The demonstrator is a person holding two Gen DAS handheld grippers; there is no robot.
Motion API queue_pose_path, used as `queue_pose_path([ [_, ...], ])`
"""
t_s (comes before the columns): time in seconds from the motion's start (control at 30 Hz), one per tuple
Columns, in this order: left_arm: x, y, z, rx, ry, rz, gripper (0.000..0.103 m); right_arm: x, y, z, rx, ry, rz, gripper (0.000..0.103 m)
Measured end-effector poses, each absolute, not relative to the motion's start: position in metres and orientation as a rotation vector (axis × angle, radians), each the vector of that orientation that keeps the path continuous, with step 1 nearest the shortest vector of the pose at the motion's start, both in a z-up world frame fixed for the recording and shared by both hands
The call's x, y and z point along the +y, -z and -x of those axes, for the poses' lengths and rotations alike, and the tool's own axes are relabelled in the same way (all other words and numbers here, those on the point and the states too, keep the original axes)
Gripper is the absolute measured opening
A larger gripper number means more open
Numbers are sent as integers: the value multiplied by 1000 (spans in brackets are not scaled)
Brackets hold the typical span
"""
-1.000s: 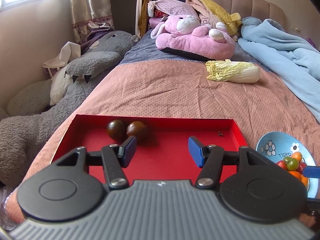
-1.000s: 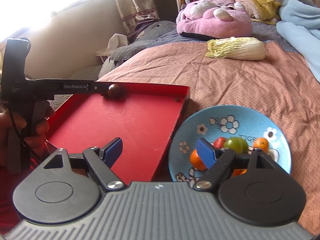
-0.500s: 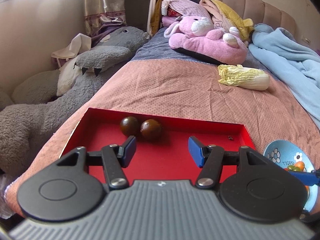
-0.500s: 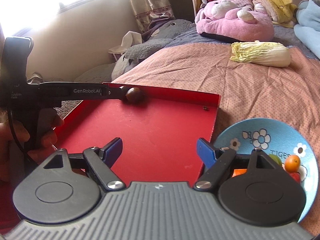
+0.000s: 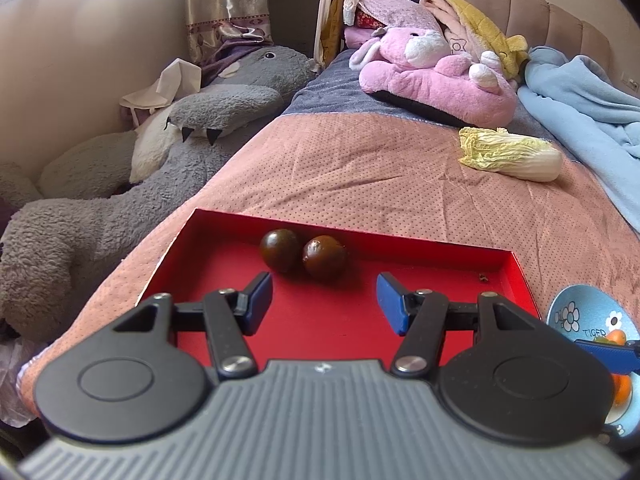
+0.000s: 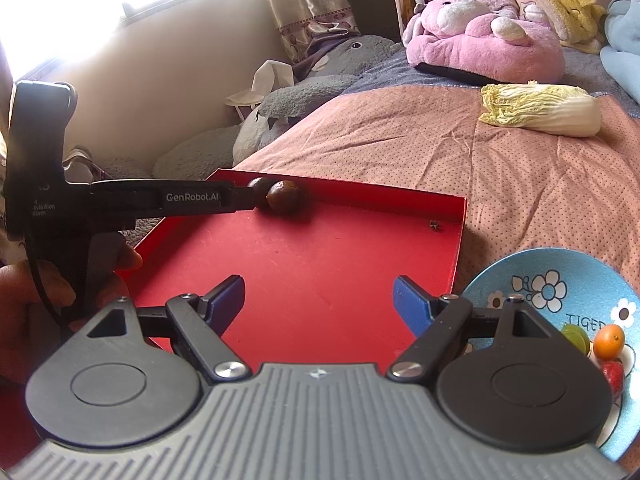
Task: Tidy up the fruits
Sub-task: 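Grasp a dark jujube in the red tray with the right gripper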
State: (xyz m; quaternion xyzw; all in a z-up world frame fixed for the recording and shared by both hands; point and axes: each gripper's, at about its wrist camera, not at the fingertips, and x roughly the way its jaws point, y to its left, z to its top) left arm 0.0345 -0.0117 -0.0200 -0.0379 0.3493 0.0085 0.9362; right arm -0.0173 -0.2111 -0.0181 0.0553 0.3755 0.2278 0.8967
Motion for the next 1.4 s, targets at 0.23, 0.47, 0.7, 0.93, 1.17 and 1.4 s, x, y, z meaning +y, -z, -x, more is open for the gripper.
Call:
queue_pose_path([
  [0.23,-11,21,-37,720,-26,80,60,-206,24,12,790,-480,-115,85],
  [0.47,-9,24,-40,732,-34,91,60,-202,28,8,796,-483,-119,85],
  [0.7,-7,25,-42,738,-42,108,60,-201,30,5,799,-483,-124,85],
  [0.93,-6,25,-42,740,-49,123,60,-200,31,3,800,-483,-126,85],
  [1.17,-2,26,-43,745,-70,145,60,-191,33,-6,799,-497,-120,85],
  [1.4,0,28,-45,751,-98,162,60,-179,36,-22,797,-511,-111,85],
])
